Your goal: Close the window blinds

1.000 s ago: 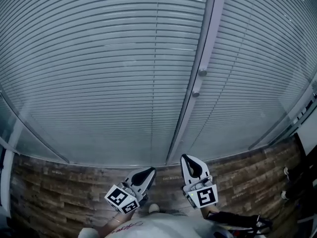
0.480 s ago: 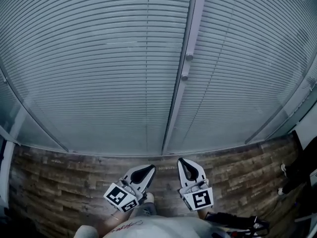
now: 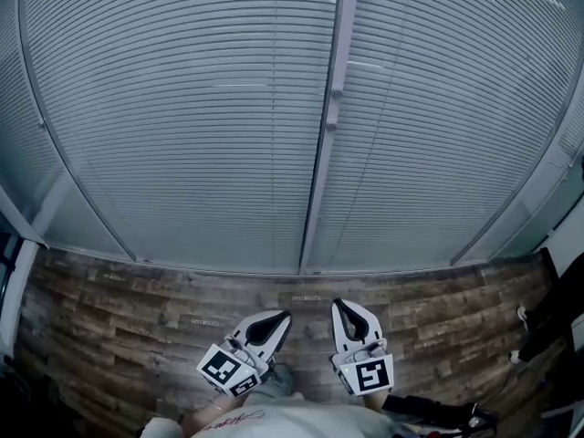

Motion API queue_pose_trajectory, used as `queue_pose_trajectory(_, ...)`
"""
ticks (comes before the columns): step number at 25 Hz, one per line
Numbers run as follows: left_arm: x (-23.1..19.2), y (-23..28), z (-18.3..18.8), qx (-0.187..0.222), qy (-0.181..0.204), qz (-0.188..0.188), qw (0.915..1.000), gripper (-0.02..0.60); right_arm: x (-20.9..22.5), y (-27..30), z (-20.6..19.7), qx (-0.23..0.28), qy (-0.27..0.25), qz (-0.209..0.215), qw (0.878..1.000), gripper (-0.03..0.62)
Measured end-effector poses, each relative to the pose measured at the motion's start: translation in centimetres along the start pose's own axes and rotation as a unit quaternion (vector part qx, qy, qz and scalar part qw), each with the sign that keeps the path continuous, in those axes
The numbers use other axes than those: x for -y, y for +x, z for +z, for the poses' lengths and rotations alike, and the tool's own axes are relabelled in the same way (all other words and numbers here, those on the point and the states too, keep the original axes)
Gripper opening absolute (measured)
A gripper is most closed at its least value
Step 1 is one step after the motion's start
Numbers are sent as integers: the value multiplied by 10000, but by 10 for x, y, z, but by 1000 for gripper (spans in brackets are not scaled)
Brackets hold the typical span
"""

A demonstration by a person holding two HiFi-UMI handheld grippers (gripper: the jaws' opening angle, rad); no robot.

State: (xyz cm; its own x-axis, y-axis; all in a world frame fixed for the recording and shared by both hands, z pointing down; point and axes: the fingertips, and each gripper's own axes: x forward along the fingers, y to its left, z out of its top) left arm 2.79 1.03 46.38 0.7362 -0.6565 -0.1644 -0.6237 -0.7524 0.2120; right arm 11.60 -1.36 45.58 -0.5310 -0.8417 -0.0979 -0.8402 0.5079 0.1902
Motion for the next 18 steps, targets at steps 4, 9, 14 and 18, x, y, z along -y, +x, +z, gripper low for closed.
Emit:
queue_pose_trajectory(4, 12, -10, 7, 86, 147, 22, 9999, 18, -9, -17, 11, 88, -8, -30, 10000, 17)
queue_pose_trajectory(9, 23, -23, 8, 113, 237, -21, 9997, 18, -18, -32, 14, 123, -154, -38, 9998, 17)
queue_pose_trajectory(14, 28, -33, 8, 96, 242, -71, 9996, 18, -25, -44, 19, 176, 35, -160, 9997, 17)
queue_pose_trajectory(18, 27, -37, -3, 27, 140, -98, 9999, 18, -30, -47, 15, 137, 71, -139, 9998, 17)
